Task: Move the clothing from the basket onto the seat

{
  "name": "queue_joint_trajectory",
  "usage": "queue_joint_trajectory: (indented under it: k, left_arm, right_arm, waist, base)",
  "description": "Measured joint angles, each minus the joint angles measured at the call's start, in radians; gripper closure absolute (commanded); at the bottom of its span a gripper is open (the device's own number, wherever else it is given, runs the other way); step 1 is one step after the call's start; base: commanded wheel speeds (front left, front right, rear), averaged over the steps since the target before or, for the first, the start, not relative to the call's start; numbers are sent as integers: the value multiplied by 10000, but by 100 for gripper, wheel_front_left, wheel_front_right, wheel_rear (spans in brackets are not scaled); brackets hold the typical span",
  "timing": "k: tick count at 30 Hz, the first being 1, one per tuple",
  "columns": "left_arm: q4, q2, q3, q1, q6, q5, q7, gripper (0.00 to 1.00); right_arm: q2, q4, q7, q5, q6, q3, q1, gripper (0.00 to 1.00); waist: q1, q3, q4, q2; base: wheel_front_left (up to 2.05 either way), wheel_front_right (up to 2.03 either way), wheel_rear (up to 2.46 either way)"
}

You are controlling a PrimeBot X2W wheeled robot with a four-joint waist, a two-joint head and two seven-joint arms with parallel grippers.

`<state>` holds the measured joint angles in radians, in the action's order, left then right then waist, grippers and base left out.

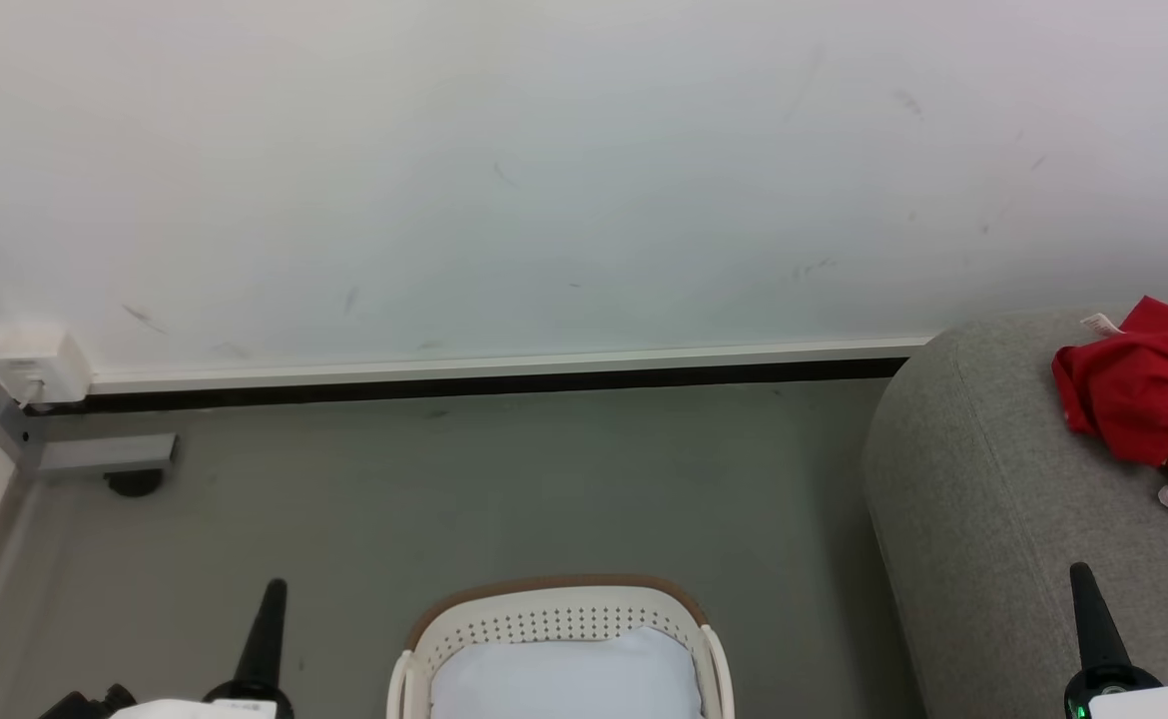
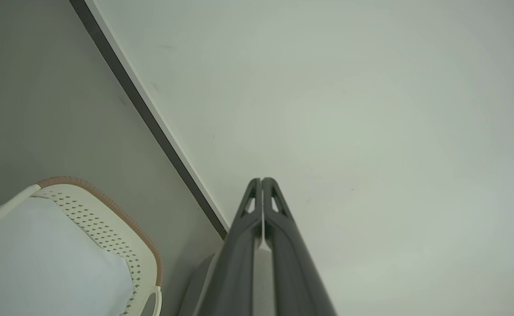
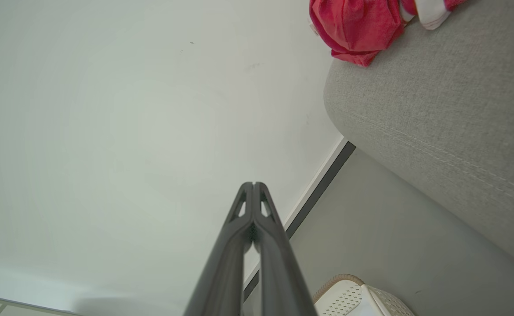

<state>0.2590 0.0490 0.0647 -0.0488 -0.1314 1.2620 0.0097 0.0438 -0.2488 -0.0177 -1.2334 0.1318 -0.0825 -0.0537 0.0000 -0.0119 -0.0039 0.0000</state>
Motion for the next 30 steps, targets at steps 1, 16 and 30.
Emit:
queue_joint_trajectory:
  k: [1,16,30]
  left_arm:
    - [-6,2,8,-20,0,82,27,100]
    - [-63,6,194,-256,0,1498,435,100]
    - [-92,10,305,-389,0,2562,732,100]
  right_arm:
    - [0,2,-17,-98,0,-6,-19,100]
    - [15,8,-431,-1624,0,-138,-227,100]
    - [31,12,-702,-2731,0,-221,-351,100]
  waist:
    - [0,3,1,0]
    - [0,60,15,0]
    - [0,104,27,0]
  base:
    - [0,0,0]
    - [0,0,0]
    - [0,0,0]
